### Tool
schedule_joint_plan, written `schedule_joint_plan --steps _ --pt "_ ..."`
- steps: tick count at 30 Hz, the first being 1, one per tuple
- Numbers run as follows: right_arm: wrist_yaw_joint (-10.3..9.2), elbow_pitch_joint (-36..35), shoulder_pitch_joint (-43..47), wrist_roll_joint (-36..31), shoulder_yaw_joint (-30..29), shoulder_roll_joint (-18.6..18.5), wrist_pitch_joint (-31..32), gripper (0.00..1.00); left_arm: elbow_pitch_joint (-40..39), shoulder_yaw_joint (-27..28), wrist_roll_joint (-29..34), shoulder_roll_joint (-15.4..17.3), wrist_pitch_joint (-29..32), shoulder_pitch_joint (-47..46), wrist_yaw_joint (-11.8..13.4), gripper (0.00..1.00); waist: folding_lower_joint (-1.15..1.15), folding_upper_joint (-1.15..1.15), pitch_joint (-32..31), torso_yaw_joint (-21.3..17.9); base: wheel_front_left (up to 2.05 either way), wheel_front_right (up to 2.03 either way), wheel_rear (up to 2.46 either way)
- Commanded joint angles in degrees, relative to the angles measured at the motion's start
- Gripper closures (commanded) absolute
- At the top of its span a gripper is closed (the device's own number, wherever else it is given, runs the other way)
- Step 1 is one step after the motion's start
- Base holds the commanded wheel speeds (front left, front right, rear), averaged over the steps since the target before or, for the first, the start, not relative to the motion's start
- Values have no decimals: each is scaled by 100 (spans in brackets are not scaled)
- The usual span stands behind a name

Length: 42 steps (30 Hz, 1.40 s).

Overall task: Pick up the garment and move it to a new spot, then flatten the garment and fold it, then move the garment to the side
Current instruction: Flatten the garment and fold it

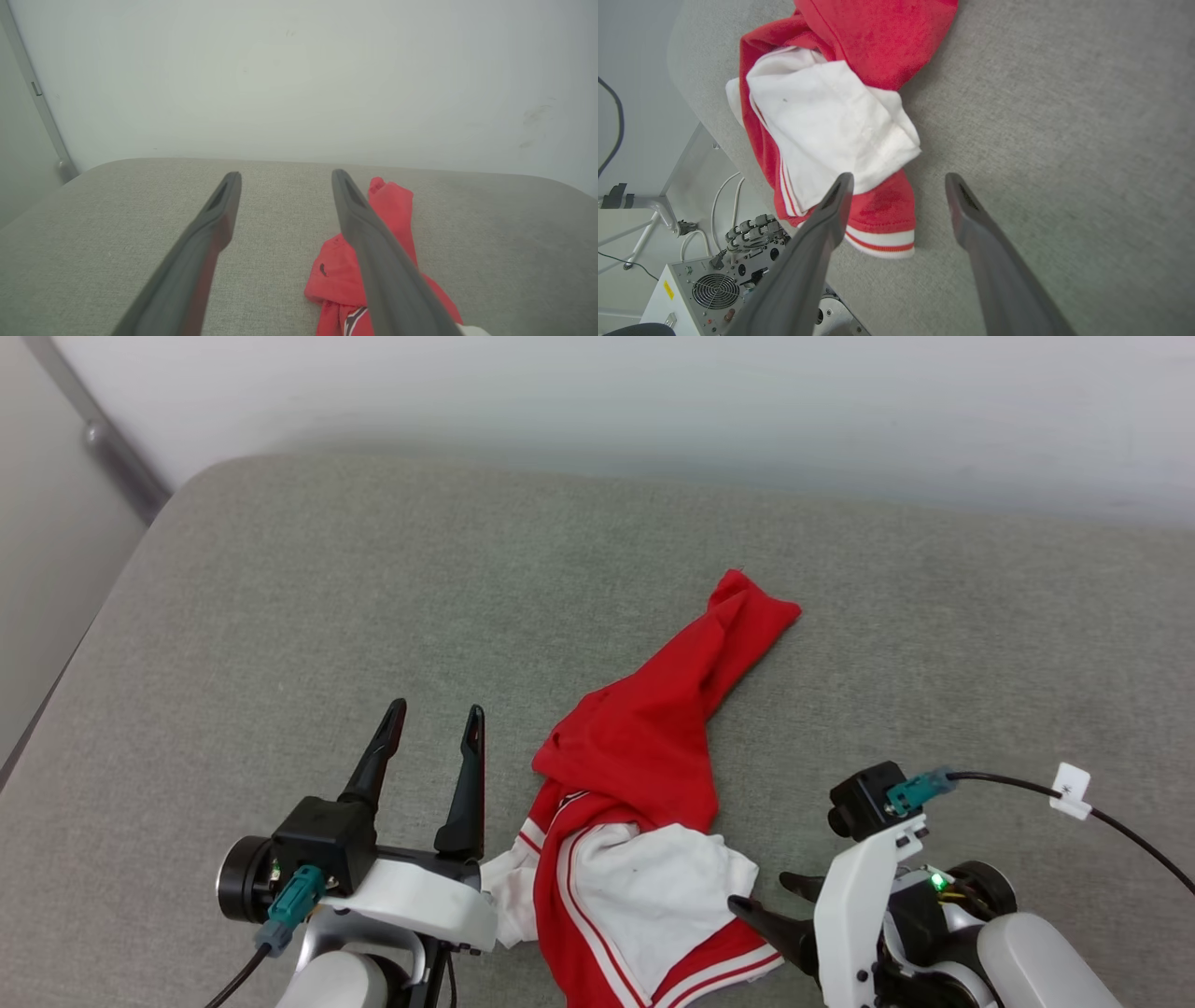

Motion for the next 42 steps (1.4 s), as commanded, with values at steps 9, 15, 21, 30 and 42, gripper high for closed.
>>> schedule_joint_plan --steps 9,15,21,30,42 --pt "-3 368 -500 477 523 -113 -236 96 195 -37 -22 -92 -103 -188 -24 0 0 0 241 191 0 0 0" --pt "-3 216 -714 556 796 -261 -630 100 265 -31 -1 -57 -138 -176 4 0 0 0 177 99 0 0 0" --pt "-4 58 -945 200 619 -442 -1190 100 308 -23 -33 -6 -122 -143 15 0 0 0 68 -60 0 0 0" --pt "-4 630 -289 -240 -1163 -148 -1482 100 348 -123 -83 -1 0 -4 21 0 0 0 -57 -309 0 0 0" --pt "-3 675 353 -726 -1632 -12 -2560 0 395 -172 -120 70 75 39 44 0 0 0 -203 -593 0 0 0"
